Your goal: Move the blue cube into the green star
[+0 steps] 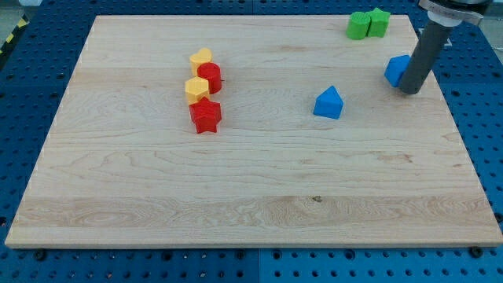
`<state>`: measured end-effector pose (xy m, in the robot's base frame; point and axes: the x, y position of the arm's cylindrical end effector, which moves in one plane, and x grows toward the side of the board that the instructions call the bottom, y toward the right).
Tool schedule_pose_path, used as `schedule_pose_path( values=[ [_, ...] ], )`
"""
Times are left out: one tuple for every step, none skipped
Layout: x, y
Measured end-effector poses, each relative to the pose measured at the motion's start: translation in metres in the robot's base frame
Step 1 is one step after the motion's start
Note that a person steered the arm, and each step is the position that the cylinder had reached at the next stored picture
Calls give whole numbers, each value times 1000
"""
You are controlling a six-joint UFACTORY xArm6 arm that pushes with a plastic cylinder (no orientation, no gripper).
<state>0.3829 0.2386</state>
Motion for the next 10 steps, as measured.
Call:
schedule_pose_path(
  values=[
    [-9,-5],
    [-30,-3],
    [-54,4],
    [-63,6],
    [-60,14],
    [-60,18],
    [-63,18],
    [-76,18],
    [-84,18],
    [-85,18]
  ],
)
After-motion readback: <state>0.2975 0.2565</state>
